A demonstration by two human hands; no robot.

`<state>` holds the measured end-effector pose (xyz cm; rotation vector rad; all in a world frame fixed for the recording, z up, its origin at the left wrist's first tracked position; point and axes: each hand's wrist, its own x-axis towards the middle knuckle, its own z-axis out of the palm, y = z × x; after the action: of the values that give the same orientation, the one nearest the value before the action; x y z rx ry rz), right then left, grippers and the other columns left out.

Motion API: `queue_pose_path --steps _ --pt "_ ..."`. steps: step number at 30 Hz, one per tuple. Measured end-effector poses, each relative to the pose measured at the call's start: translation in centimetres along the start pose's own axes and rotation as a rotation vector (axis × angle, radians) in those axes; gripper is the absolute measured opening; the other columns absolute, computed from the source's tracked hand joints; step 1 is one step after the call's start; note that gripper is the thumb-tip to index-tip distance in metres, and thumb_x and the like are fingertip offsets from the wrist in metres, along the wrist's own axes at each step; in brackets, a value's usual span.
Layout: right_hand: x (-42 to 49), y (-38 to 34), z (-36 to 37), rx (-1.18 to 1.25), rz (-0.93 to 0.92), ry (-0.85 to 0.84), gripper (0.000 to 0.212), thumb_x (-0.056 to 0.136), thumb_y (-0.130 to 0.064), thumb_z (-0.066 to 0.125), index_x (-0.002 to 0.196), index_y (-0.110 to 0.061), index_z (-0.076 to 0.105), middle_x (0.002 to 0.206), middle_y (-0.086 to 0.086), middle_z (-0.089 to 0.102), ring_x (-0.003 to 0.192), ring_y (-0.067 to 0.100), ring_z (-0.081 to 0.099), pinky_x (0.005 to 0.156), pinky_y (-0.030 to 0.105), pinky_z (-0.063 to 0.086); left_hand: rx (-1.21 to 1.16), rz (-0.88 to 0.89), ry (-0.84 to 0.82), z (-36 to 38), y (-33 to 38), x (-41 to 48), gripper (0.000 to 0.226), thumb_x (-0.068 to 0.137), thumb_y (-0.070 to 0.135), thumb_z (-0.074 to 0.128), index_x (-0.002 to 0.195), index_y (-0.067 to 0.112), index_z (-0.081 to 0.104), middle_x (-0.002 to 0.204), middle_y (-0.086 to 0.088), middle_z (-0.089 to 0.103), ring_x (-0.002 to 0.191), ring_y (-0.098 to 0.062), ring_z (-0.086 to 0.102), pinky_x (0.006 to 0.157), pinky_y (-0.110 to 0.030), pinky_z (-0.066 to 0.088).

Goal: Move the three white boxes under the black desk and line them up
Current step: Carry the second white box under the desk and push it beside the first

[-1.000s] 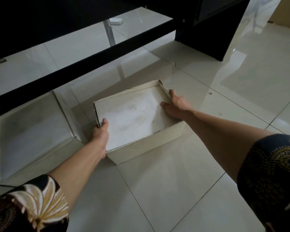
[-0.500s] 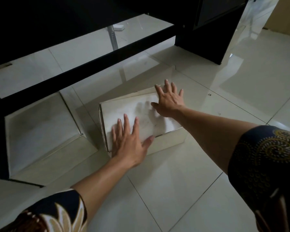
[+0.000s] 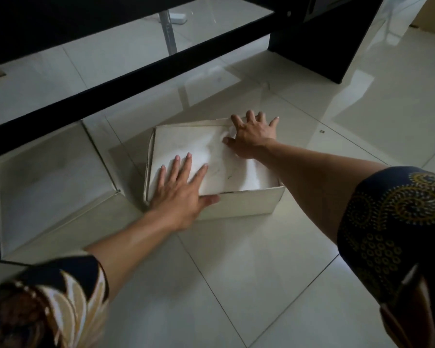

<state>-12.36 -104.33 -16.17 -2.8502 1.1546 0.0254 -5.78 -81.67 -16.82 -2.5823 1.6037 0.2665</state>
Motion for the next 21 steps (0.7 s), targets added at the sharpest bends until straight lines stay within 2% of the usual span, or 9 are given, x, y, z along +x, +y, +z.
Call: queue_pose_path --steps 4,6,8,10,12,14,17,19,21 --pt "-2.1 0.2 -0.6 -0.041 0.072 -0.002 0.074 0.088 -0.072 0.040 0.149 -0.031 0.030 0.152 0.015 0.033 0.141 0.042 0.026 0.112 0.071 0.012 0.157 0.054 -0.155 -2.7 -4.4 1.7 0.085 0.087 0.071 0.036 0.150 0.045 -0.014 0.159 -0.002 -0.028 0.147 -0.029 -0.021 0.119 -0.053 -0.008" --pt "-3.3 -0.3 -0.6 -0.026 0.114 -0.027 0.075 0.087 -0.073 0.040 0.148 -0.032 0.029 0.149 0.017 0.036 0.138 0.041 0.029 0.110 0.071 0.016 0.172 -0.002 -0.211 -4.1 -5.5 1.9 0.086 0.094 0.044 0.053 0.150 0.046 -0.013 0.161 -0.003 -0.024 0.149 -0.032 -0.014 0.119 -0.054 -0.007" --pt "-4.5 -1.3 -0.1 0.058 0.177 -0.058 0.075 0.086 -0.074 0.041 0.148 -0.034 0.026 0.144 0.018 0.038 0.133 0.039 0.033 0.105 0.070 0.026 0.109 -0.077 -0.290 -5.4 -5.2 2.0 0.088 0.093 0.010 0.049 0.153 0.041 -0.008 0.162 -0.004 -0.018 0.150 -0.033 -0.009 0.119 -0.054 -0.005" --pt "-5.3 -2.2 0.4 0.168 0.258 -0.060 0.074 0.087 -0.072 0.042 0.149 -0.036 0.022 0.139 0.016 0.036 0.128 0.038 0.033 0.096 0.064 0.041 0.018 -0.102 -0.339 -6.3 -3.8 2.1 0.085 0.087 0.001 0.040 0.155 0.034 0.000 0.164 -0.005 -0.013 0.150 -0.032 -0.005 0.119 -0.056 -0.002" --pt "-5.7 -3.0 0.7 0.237 0.311 -0.038 0.073 0.088 -0.070 0.045 0.149 -0.036 0.022 0.135 0.016 0.036 0.125 0.036 0.032 0.089 0.056 0.049 -0.072 -0.074 -0.318 -6.2 -1.8 1.7 0.074 0.090 0.016 0.037 0.156 0.032 0.007 0.164 -0.004 -0.009 0.151 -0.031 -0.003 0.118 -0.060 -0.001" --pt "-5.8 -3.7 0.9 0.252 0.337 -0.014 0.072 0.088 -0.068 0.048 0.148 -0.035 0.023 0.131 0.016 0.037 0.122 0.036 0.033 0.086 0.052 0.051 -0.140 -0.038 -0.294 -4.9 0.4 0.9 0.068 0.093 0.048 0.032 0.154 0.038 0.006 0.164 -0.002 -0.009 0.150 -0.032 -0.005 0.116 -0.063 -0.003" --pt "-6.1 -4.4 1.1 0.251 0.374 0.000 0.072 0.089 -0.067 0.049 0.148 -0.033 0.023 0.130 0.016 0.037 0.120 0.036 0.034 0.085 0.053 0.051 -0.133 -0.017 -0.318 -2.7 3.3 -0.4 0.098 0.070 0.090 0.030 0.151 0.047 -0.005 0.162 -0.003 -0.018 0.147 -0.038 -0.017 0.111 -0.065 -0.009" --pt "-6.4 -4.7 1.1 0.247 0.384 -0.005 0.073 0.090 -0.066 0.048 0.149 -0.033 0.022 0.130 0.017 0.037 0.120 0.036 0.034 0.085 0.057 0.050 -0.082 -0.026 -0.280 -1.5 4.1 -1.1 0.107 0.064 0.093 0.035 0.150 0.047 -0.011 0.160 -0.007 -0.025 0.145 -0.040 -0.023 0.110 -0.066 -0.012" --pt "-6.5 -4.9 1.0 0.249 0.388 -0.006 0.073 0.090 -0.065 0.048 0.150 -0.032 0.021 0.131 0.017 0.036 0.120 0.036 0.033 0.086 0.059 0.049 -0.082 -0.039 -0.195 -0.7 4.1 -1.2 0.095 0.077 0.082 0.039 0.151 0.045 -0.007 0.161 -0.007 -0.024 0.145 -0.039 -0.023 0.111 -0.068 -0.011"
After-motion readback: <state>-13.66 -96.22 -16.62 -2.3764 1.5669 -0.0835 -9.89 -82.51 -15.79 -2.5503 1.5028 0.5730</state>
